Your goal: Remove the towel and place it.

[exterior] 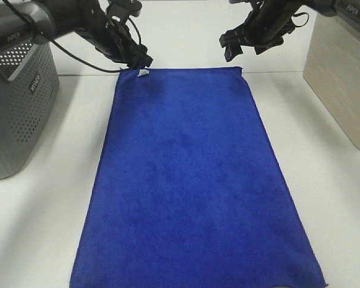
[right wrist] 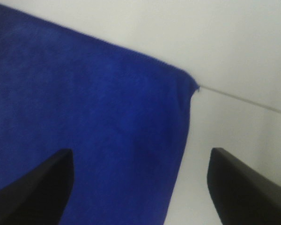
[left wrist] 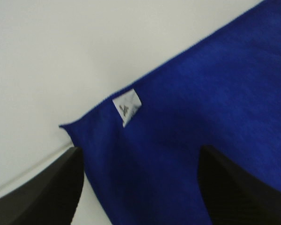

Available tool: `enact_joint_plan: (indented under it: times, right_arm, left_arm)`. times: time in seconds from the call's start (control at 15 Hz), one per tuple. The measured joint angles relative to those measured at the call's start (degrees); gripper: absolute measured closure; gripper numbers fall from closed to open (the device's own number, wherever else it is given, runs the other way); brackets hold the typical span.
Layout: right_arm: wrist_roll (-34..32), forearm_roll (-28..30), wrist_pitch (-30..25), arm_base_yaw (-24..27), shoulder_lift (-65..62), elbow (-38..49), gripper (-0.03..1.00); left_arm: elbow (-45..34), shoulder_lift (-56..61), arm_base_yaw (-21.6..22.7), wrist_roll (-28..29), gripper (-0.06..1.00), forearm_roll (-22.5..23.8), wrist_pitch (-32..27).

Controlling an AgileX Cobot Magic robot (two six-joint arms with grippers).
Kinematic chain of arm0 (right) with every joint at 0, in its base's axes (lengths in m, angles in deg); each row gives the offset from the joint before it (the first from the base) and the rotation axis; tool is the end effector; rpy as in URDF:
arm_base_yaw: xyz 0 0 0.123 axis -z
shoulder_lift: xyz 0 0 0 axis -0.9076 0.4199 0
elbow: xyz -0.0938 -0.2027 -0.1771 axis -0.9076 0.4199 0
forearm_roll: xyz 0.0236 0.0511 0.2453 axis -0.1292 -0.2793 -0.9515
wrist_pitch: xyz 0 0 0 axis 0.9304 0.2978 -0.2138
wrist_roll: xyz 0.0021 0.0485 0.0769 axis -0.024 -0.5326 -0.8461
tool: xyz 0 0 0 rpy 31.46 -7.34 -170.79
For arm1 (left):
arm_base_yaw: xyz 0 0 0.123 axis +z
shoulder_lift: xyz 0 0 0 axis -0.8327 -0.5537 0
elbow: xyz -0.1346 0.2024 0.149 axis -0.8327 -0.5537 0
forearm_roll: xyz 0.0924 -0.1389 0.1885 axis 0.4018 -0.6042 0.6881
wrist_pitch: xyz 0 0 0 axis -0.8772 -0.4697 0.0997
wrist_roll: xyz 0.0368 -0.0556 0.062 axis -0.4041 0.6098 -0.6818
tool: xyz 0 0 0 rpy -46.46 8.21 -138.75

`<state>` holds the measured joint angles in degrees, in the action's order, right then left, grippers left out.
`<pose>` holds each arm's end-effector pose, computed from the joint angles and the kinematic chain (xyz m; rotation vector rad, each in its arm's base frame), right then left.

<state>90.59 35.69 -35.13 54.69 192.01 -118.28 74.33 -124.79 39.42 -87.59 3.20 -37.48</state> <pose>0.5491 0.1122 0.1919 -0.3891 2.4725 0.1806 0.5506 -0.1727 0.1647 0.6318 2.2683 -0.0933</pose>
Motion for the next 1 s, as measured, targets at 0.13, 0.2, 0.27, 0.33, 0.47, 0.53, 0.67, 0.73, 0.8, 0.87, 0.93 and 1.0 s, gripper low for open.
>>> enact_joint_plan:
  times: [0.13,0.2,0.27,0.33,0.47,0.53,0.67,0.73,0.8,0.87,0.93,1.0]
  right_arm:
    - [-2.8,-3.4,-10.5,0.0,-5.0,0.0,0.2]
    - [-3.7,-4.4,-14.6,0.0,-8.0,0.0,0.19]
    - [-4.1,-4.9,-16.5,0.0,-10.4,0.0,0.16]
    - [-4.8,-5.1,-17.0,0.0,-12.5,0.0,0.15]
    - [-7.6,-5.0,-17.7,0.0,-16.0,0.0,0.14]
    - [-8.0,-4.5,-17.6,0.0,-17.4,0.0,0.14]
    - [-8.0,-2.5,-17.6,0.2,-21.3,1.5,0.13]
    - [-8.0,-1.9,-17.7,0.7,-23.5,3.3,0.13]
    - [-8.0,-1.9,-17.8,2.1,-25.4,5.2,0.13]
    - [-8.0,-1.9,-17.8,3.9,-26.9,6.9,0.13]
    - [-8.0,-1.8,-17.8,6.5,-28.5,8.7,0.13]
    - [-8.0,-1.5,-17.8,9.1,-30.6,10.9,0.13]
  left_arm:
    - [0.0,5.3,0.0,5.2,0.29,-0.1,-12.8]
    - [0.0,7.9,0.0,9.1,0.29,0.0,-19.3]
    - [0.0,10.5,0.0,13.2,0.29,0.4,-24.1]
    - [0.1,12.3,0.0,17.0,0.28,1.2,-28.4]
    - [0.5,14.0,0.0,21.3,0.23,3.2,-31.2]
    - [0.5,14.2,0.0,21.9,0.21,4.0,-31.3]
    - [0.5,15.5,0.0,22.3,0.2,7.2,-31.5]
    - [0.5,16.9,0.3,22.3,0.2,9.1,-31.6]
    - [0.5,19.2,1.1,22.3,0.2,9.9,-31.6]
    - [0.5,21.7,2.4,21.6,0.2,10.3,-31.6]
    - [0.5,23.7,4.2,20.8,0.2,10.5,-31.6]
    - [0.5,25.4,6.6,20.5,0.2,10.5,-31.6]
